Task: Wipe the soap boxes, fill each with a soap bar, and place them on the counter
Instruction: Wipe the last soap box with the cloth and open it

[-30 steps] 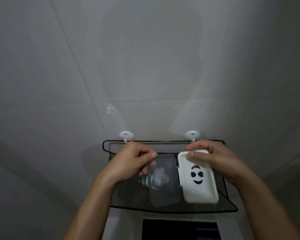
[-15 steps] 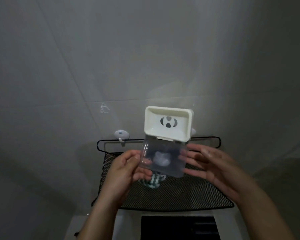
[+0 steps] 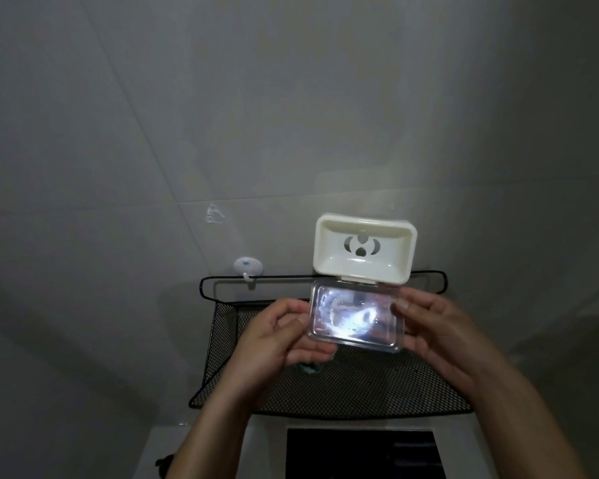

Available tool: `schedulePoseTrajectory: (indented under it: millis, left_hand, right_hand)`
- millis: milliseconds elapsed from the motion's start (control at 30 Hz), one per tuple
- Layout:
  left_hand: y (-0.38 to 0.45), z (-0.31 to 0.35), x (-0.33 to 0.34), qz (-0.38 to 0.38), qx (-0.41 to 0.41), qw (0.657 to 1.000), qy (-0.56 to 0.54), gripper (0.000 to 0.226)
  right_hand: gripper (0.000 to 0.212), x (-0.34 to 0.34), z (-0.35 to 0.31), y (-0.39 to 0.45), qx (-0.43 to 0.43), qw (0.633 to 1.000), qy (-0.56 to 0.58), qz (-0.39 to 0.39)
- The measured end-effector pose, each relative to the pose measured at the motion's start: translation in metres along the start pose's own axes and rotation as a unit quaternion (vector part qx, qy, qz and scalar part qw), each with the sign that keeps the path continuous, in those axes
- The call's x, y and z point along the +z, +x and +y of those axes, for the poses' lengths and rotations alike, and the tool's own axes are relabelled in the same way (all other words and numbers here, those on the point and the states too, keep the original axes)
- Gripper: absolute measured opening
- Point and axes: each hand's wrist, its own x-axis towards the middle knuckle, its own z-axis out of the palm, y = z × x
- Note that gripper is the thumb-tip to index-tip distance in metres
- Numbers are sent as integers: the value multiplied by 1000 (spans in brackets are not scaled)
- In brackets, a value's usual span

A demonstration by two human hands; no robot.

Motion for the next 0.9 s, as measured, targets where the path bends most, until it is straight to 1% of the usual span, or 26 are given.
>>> schedulePoseTrajectory:
  millis: [33,67,100,133,167,200,233,267,300,367,433,500,600,667,733,767,833,900]
  left_hand:
    - [2,-1,-4,-1,4,999,38,19]
    - [6,-4,-9,11,22,992,122,17]
    - [11,-7,-15,29,46,967,250,15]
    - [17,-12,-20,34,62,919,388,16]
    - [22,-17,-22,19,65,860,506,25]
    - [29,-22,-23,-8,64,808,586,35]
    - [35,-28,-21,-40,57,772,631,43]
    - [41,-35,-19,-69,47,752,653,48]
    - [45,-41,-17,-88,34,742,664,50]
    - [53,-50,-15,-101,14,731,675,50]
    - [56,-55,-15,-87,2,741,666,47]
    - [57,-57,-16,-68,-12,764,642,41]
    - [55,-53,-22,-18,-45,810,585,20]
    - [50,-44,-29,27,-57,855,516,13]
    - [41,-31,-34,77,-57,904,417,9]
    - [35,-24,-36,101,-53,923,369,8]
    - [25,-8,-40,140,-41,946,290,3]
    - [17,9,-41,173,-24,957,230,2]
  right_hand:
    - [29,-2,-1,0,-1,1000,-2,4]
    - [27,-4,-3,-1,-3,1000,-3,8]
    - [27,-6,-4,-1,-5,1000,-3,12]
    - [27,-8,-5,-2,-5,1000,-1,14]
    - [27,-9,-6,-2,-4,1000,4,14]
    - [27,-10,-6,-3,-1,1000,8,12]
    - [27,-10,-5,-3,2,1000,11,10]
    - [28,-10,-4,-3,6,1000,9,8]
    - [28,-10,-3,-4,8,1000,7,8]
    - [33,-9,-1,-4,11,1000,9,10]
    - [39,-11,0,-5,14,1000,22,13]
    - [41,-12,1,-6,18,999,36,11]
    - [43,-12,0,-7,19,999,41,9]
    - [46,-13,0,-8,15,999,41,11]
    - [48,-13,-1,-8,11,999,41,15]
    - [48,-14,-1,-8,11,999,40,17]
    - [46,-13,-1,-7,13,999,34,20]
    - [42,-12,-2,-5,17,999,22,19]
